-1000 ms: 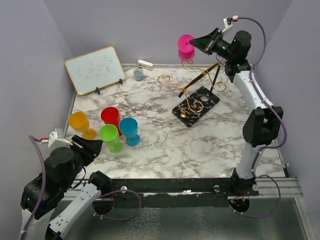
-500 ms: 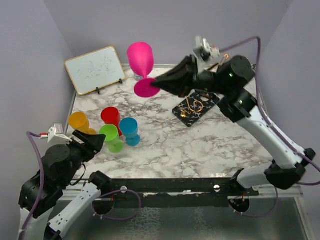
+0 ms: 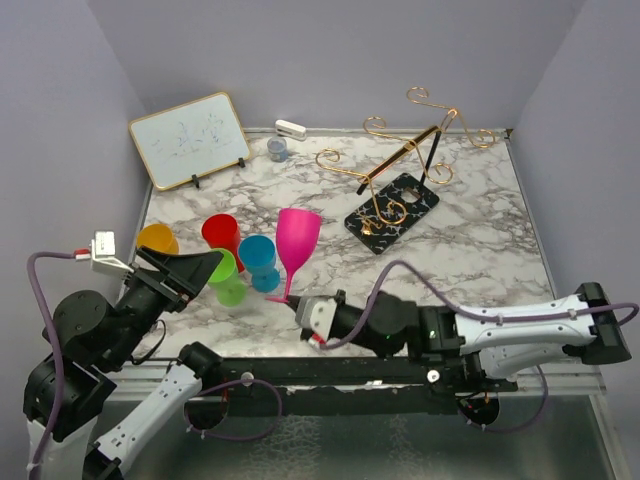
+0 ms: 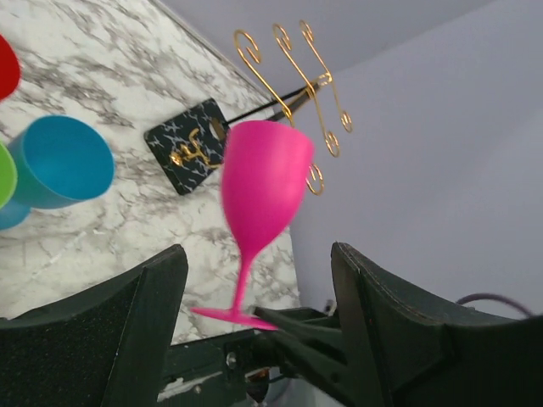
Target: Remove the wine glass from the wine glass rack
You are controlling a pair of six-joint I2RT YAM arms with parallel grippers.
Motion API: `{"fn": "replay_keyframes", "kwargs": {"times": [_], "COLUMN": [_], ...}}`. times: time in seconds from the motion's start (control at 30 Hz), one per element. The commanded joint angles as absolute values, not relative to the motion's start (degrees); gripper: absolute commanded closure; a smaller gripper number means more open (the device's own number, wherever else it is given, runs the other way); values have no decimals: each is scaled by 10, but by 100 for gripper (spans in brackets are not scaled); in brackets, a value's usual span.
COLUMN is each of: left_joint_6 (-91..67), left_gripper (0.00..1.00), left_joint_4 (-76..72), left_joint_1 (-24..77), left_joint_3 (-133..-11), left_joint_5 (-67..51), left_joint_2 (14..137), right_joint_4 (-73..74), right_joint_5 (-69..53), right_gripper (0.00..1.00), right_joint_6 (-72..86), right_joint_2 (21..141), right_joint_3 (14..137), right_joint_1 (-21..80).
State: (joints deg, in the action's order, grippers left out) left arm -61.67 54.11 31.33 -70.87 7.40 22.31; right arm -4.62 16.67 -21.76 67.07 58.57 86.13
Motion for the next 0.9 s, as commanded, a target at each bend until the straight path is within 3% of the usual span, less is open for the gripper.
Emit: {"fn": "replay_keyframes", "kwargs": {"times": [0.0, 0.27, 0.87], "left_joint_6": [-664, -714, -723], "left_gripper": [29, 32, 35], "left_joint_4": [510, 495, 451], "left_joint_1": [311, 306, 297], "left_joint_3": [-689, -635, -575], "left_joint_5": [-24, -113, -141], "left_joint_2": [228, 222, 214], "right_joint_4": [-276, -482, -609], "right_joint_5": [387, 402, 369], "right_gripper": [99, 99, 99], "right_joint_6": [-388, -544, -643], "right_joint_2": [679, 772, 880], "right_joint_3": [519, 495, 542], "right_joint_1": [922, 939, 961]}}
